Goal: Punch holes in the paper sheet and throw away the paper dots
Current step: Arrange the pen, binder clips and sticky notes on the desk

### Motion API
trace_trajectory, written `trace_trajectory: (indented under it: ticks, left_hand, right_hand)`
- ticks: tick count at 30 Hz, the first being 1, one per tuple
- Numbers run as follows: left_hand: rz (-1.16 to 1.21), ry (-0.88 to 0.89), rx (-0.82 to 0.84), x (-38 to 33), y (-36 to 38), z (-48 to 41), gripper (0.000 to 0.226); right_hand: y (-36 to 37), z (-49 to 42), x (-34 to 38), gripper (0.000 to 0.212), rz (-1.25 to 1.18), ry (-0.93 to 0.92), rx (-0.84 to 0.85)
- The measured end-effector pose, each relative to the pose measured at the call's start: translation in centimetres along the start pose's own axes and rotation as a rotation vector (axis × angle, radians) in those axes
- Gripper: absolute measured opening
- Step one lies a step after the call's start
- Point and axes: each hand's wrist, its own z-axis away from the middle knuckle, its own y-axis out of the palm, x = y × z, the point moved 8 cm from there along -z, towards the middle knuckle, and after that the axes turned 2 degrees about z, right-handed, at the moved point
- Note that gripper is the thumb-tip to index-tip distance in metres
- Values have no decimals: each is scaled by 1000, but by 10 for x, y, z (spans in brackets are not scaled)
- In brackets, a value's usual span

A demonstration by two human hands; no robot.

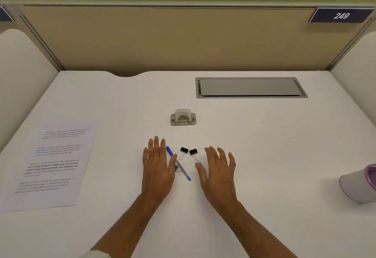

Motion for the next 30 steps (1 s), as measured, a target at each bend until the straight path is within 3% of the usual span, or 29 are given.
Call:
trace_trajectory:
  ticks: [19, 26, 30]
  left_hand:
    - [38, -59, 23, 21, 28, 8, 86]
    - [37, -50, -15, 22, 28, 8, 75]
    - [34, -59, -146, 20, 13, 7, 61]
  right_hand:
    - [26, 7, -2, 37, -18, 3, -77]
    - [27, 4, -2, 31, -104, -10, -113]
    - [21, -3, -3, 31, -242, 66, -137]
